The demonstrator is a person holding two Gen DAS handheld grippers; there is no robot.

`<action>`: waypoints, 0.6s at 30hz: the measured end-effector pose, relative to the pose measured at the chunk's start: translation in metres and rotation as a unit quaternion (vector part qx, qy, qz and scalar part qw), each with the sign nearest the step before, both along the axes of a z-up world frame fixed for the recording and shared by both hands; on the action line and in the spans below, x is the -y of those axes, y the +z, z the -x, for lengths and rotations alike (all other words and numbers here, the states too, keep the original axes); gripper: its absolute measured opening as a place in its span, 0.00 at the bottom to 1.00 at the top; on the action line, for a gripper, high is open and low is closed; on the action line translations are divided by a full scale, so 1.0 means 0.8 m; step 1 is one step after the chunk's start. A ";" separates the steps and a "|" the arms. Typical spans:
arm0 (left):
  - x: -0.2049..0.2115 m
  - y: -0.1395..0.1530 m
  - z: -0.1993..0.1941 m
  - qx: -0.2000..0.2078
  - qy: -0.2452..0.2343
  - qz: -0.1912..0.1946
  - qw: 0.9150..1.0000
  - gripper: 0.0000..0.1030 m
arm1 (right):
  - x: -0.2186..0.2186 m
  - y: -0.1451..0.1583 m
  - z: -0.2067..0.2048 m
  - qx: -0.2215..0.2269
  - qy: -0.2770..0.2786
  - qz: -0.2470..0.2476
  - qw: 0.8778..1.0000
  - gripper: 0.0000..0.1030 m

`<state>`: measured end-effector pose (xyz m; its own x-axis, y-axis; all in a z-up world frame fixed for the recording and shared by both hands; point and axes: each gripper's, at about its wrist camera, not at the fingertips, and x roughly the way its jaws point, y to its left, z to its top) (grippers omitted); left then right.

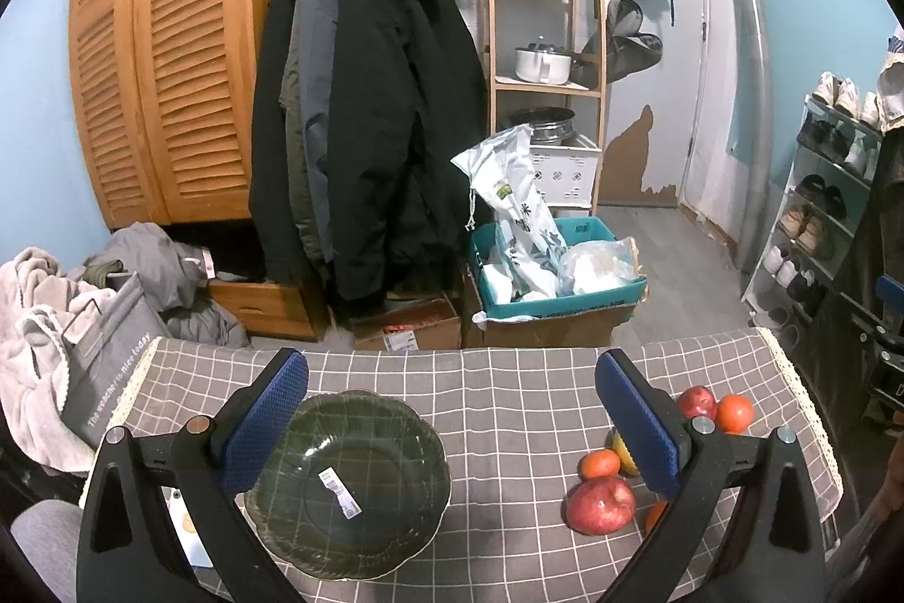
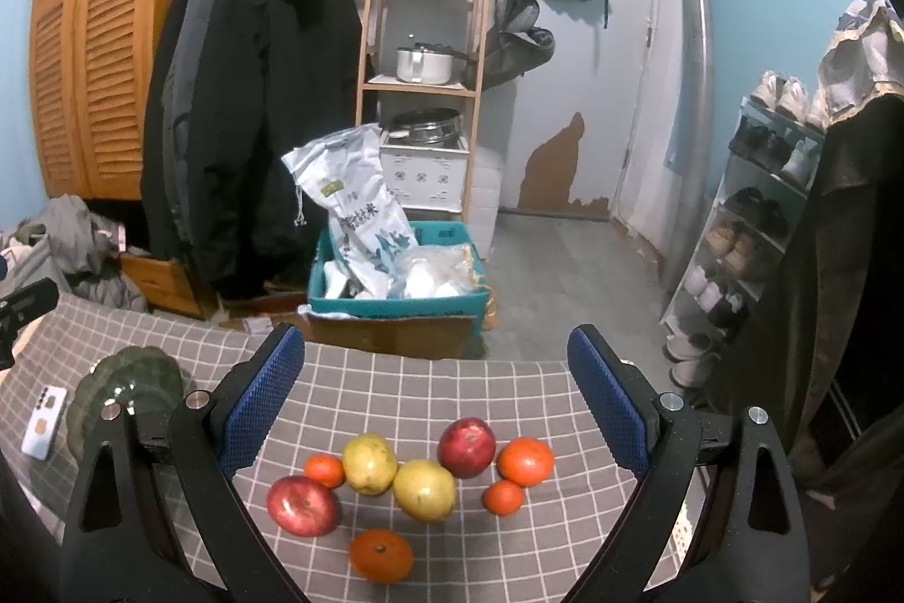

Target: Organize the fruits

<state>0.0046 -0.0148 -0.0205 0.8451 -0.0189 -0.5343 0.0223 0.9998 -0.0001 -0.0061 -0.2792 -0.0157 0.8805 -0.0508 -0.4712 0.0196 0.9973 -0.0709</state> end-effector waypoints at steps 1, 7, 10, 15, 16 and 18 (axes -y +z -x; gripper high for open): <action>0.000 0.000 0.000 0.000 0.000 0.000 1.000 1.00 | 0.000 0.000 0.000 0.000 0.000 0.000 1.000 0.90; 0.000 0.000 0.000 -0.001 -0.001 0.000 1.000 1.00 | -0.004 -0.001 -0.001 0.000 0.000 0.001 1.000 0.90; 0.000 0.000 0.000 -0.001 -0.001 0.000 1.000 1.00 | -0.004 -0.001 -0.001 -0.001 0.000 0.001 1.000 0.90; -0.001 0.001 -0.001 -0.001 0.000 0.000 1.000 1.00 | -0.005 0.000 -0.001 -0.001 0.001 0.001 1.000 0.90; -0.001 0.001 -0.001 -0.001 -0.001 0.000 1.000 1.00 | -0.007 -0.002 -0.001 -0.002 0.001 0.002 1.000 0.90; -0.001 0.001 0.000 -0.001 0.000 -0.001 1.000 1.00 | -0.007 -0.002 -0.002 -0.002 0.001 0.001 1.000 0.90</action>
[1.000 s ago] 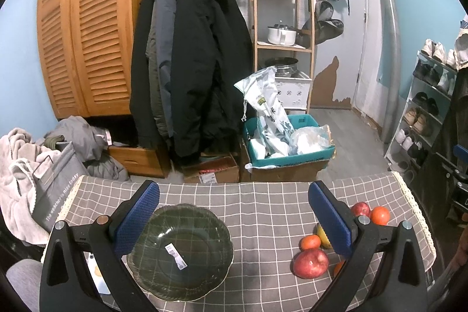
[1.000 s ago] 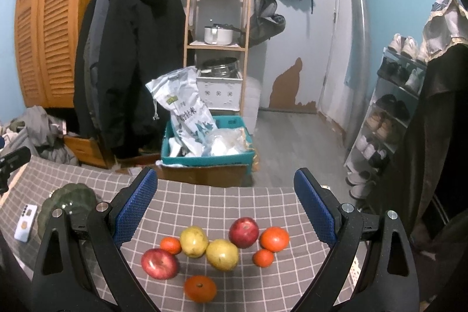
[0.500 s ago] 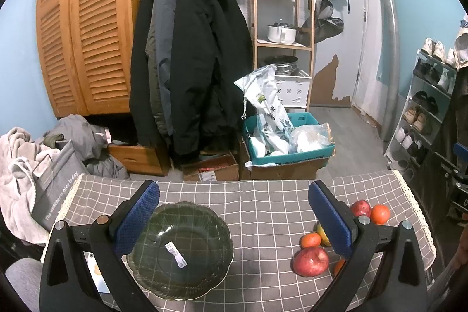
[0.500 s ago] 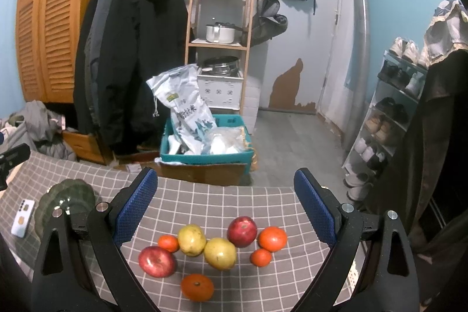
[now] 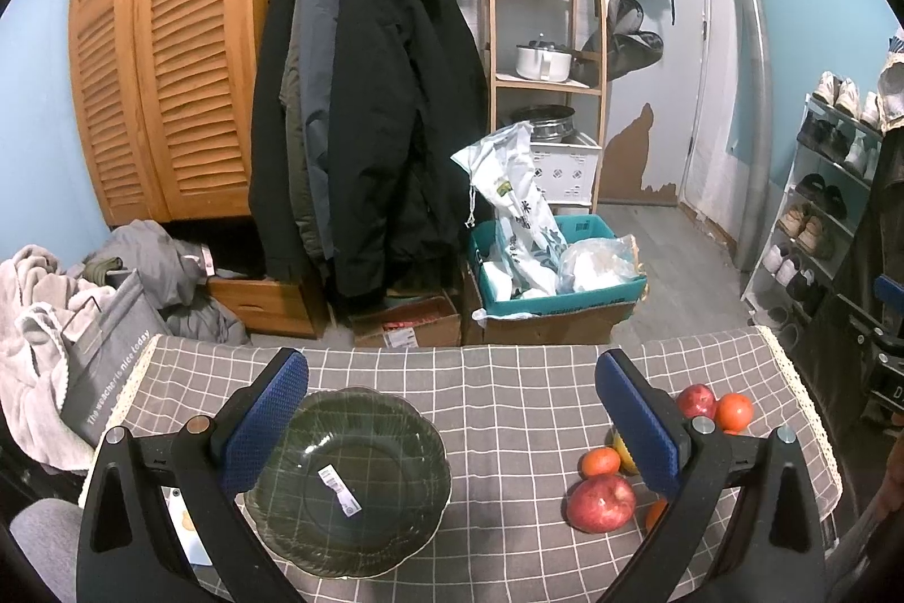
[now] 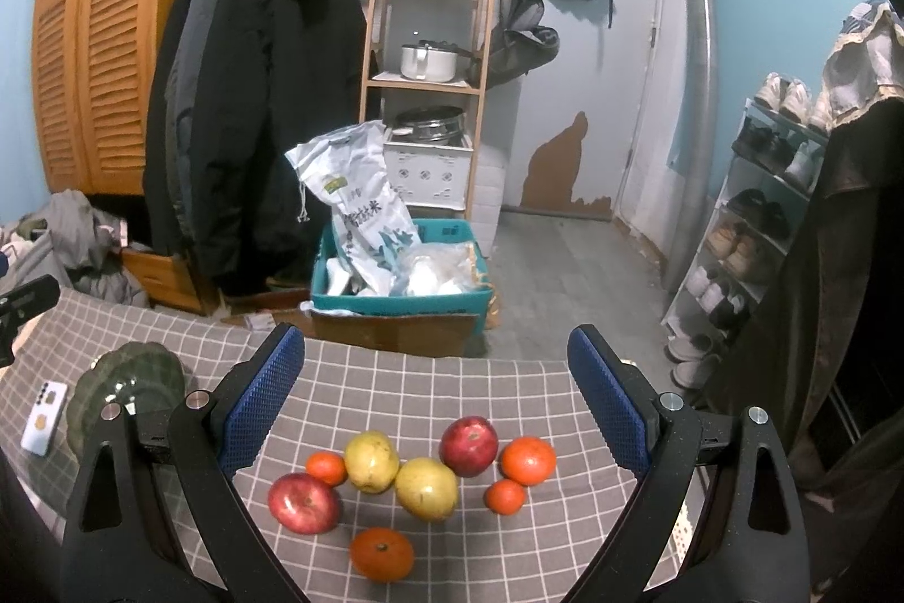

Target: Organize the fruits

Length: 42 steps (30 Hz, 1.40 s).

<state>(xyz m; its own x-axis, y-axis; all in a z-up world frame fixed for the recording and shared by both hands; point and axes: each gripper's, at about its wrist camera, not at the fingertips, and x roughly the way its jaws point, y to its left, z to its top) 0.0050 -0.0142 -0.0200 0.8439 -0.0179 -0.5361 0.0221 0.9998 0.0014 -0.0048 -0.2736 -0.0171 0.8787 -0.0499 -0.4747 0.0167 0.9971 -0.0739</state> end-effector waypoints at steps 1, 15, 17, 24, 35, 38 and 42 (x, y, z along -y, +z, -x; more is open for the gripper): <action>0.000 0.000 0.000 0.000 0.000 0.000 1.000 1.00 | -0.002 -0.001 0.000 -0.001 0.001 0.000 1.000 0.90; -0.001 0.002 -0.002 -0.002 0.000 0.000 1.000 1.00 | -0.007 -0.002 0.001 -0.002 0.002 0.002 1.000 0.90; -0.001 0.001 -0.001 -0.002 0.000 0.000 1.000 1.00 | -0.008 -0.002 0.001 -0.002 0.002 0.003 1.000 0.90; -0.002 0.002 -0.003 -0.002 -0.001 0.000 1.000 1.00 | -0.009 -0.001 0.000 -0.003 0.001 0.003 1.000 0.90; -0.002 0.003 -0.003 -0.003 -0.001 0.001 1.000 1.00 | -0.011 0.000 -0.002 -0.003 0.002 0.003 1.000 0.90; -0.002 0.003 -0.003 -0.003 0.000 0.000 1.000 1.00 | -0.012 0.000 -0.001 -0.004 0.002 0.004 1.000 0.90; -0.002 0.003 -0.003 -0.004 0.000 0.000 1.000 1.00 | -0.012 0.001 -0.002 -0.004 0.001 0.004 1.000 0.90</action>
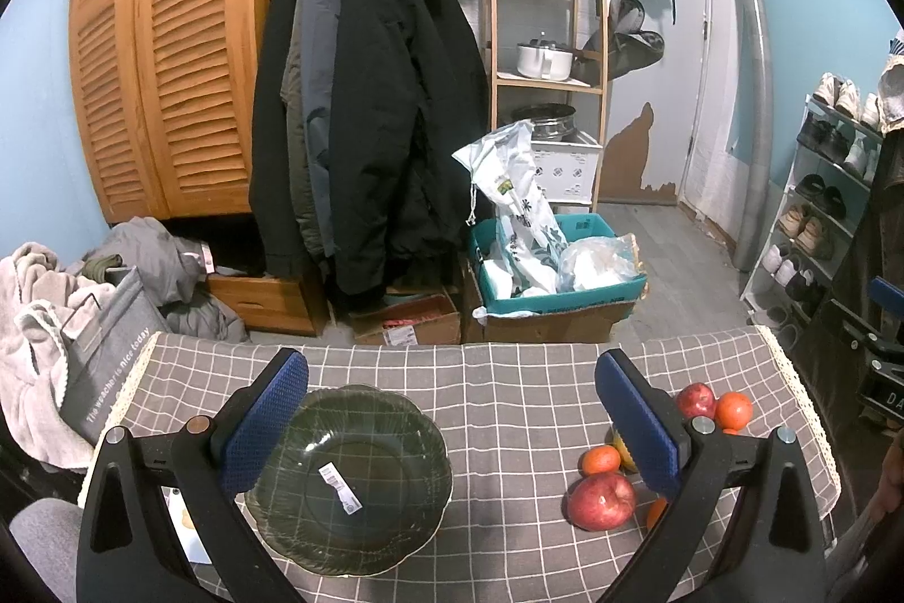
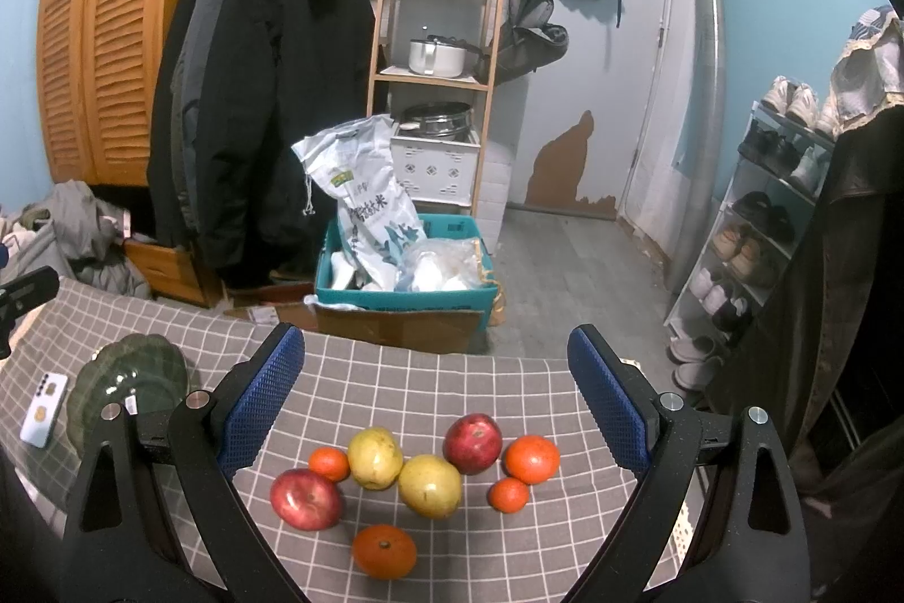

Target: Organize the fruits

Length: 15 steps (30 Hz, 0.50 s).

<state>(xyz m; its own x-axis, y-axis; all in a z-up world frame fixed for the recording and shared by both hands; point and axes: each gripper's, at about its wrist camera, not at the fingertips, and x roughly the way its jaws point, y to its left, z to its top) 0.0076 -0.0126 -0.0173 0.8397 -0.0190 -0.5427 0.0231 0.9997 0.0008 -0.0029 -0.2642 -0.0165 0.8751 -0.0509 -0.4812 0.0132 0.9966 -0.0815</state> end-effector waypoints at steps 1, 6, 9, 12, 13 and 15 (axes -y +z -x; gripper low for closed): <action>0.000 -0.001 0.000 -0.001 -0.001 0.000 1.000 1.00 | 0.000 0.000 0.000 0.000 0.000 0.000 1.000 0.90; 0.002 -0.009 0.007 -0.005 -0.004 0.000 1.000 1.00 | -0.001 0.000 -0.001 -0.002 0.000 0.001 1.000 0.90; 0.004 -0.011 0.006 -0.010 -0.006 -0.002 1.000 1.00 | -0.002 -0.002 0.001 -0.004 0.001 0.001 1.000 0.90; 0.008 -0.014 0.004 -0.016 -0.010 -0.004 1.000 1.00 | -0.003 -0.005 0.005 -0.008 0.001 0.003 1.000 0.90; 0.010 -0.014 0.003 -0.019 -0.011 -0.006 1.000 1.00 | -0.005 -0.006 0.005 -0.009 0.001 0.003 1.000 0.90; 0.012 -0.016 0.001 -0.024 -0.013 -0.009 1.000 1.00 | -0.008 -0.012 0.006 -0.012 0.002 0.004 1.000 0.90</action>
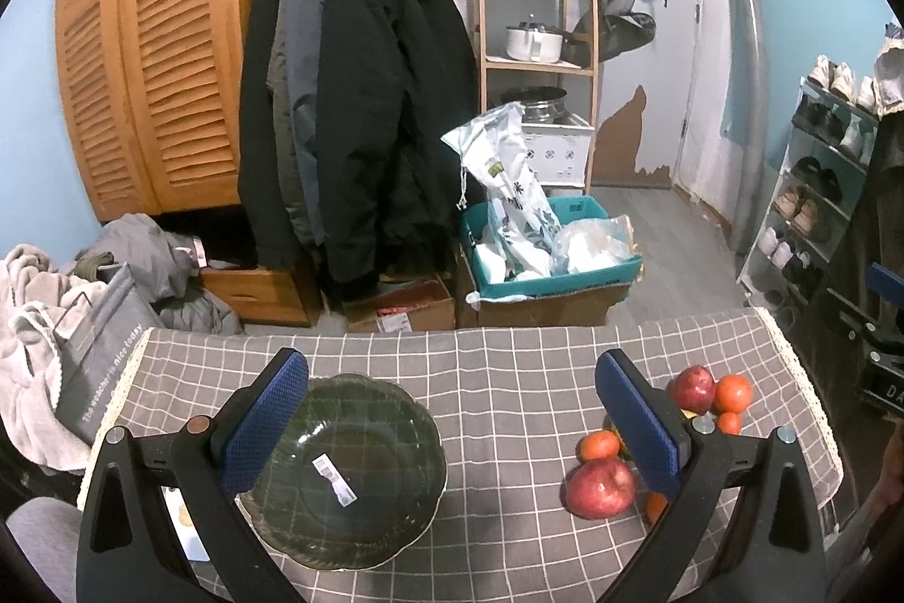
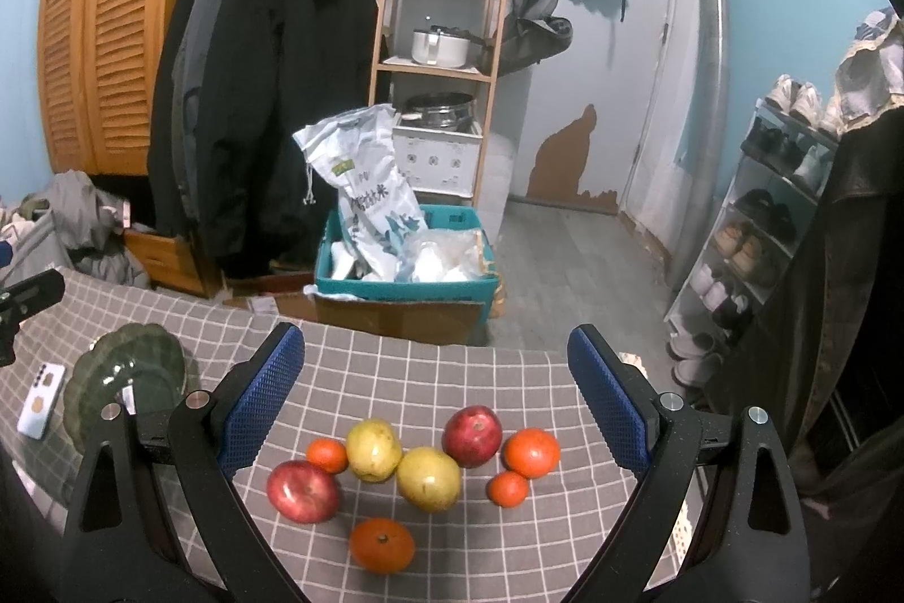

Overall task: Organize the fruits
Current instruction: 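Grasp the large red apple with the left gripper while the right gripper grasps the large orange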

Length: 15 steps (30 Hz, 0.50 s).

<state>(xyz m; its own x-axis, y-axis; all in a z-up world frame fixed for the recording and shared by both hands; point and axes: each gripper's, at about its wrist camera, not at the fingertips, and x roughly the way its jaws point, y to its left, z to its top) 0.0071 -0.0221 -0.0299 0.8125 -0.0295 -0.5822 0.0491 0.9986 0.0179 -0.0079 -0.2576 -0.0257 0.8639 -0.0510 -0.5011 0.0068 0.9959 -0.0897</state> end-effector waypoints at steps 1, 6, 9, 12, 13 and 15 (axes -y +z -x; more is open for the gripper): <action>0.001 -0.001 -0.002 -0.003 -0.001 -0.002 1.000 1.00 | 0.000 -0.002 0.000 -0.003 0.001 0.000 1.000 0.90; 0.009 -0.013 -0.010 -0.025 -0.006 -0.013 1.000 1.00 | 0.004 -0.005 -0.015 -0.025 0.005 -0.001 1.000 0.90; 0.013 -0.022 -0.015 -0.043 -0.012 -0.016 0.999 1.00 | 0.005 -0.012 -0.016 -0.036 0.003 0.001 0.999 0.90; 0.018 -0.033 -0.017 -0.061 -0.022 -0.013 0.998 1.00 | 0.005 -0.018 -0.022 -0.050 0.000 0.000 0.999 0.90; 0.019 -0.035 -0.018 -0.065 -0.024 -0.013 0.998 1.00 | 0.007 -0.022 -0.023 -0.056 -0.002 0.000 0.998 0.90; 0.024 -0.044 -0.020 -0.076 -0.029 -0.016 0.997 1.00 | 0.007 -0.026 -0.025 -0.067 -0.005 -0.001 0.998 0.90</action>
